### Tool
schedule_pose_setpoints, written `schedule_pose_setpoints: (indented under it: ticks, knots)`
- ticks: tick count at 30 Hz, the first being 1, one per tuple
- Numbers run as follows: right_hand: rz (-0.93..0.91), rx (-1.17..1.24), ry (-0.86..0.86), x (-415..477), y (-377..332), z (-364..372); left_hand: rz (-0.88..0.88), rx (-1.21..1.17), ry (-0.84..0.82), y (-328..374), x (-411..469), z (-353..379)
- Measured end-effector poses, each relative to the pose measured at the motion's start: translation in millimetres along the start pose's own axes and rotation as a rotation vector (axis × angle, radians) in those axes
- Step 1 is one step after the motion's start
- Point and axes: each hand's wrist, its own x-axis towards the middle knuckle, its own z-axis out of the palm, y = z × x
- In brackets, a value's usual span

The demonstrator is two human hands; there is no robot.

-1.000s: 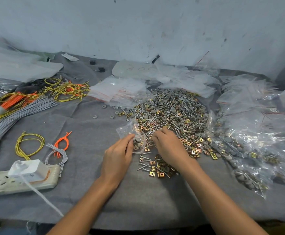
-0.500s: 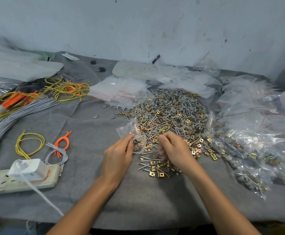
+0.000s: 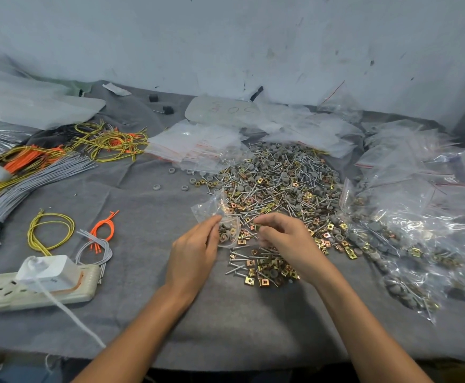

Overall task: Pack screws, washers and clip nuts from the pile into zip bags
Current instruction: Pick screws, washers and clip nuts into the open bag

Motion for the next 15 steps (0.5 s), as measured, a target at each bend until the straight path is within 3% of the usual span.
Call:
schedule_pose_setpoints:
  ticks: [9, 15]
  knots:
    - [-0.095, -0.249, -0.064, -3.7, -6.3, 6.6, -0.005, 0.005, 0.0, 1.3, -0.1, -0.1]
    - [-0.238, -0.432, -0.006, -4.3, -12.5, 37.4, -0.016, 0.017, 0.003, -0.7, -0.5, 1.8]
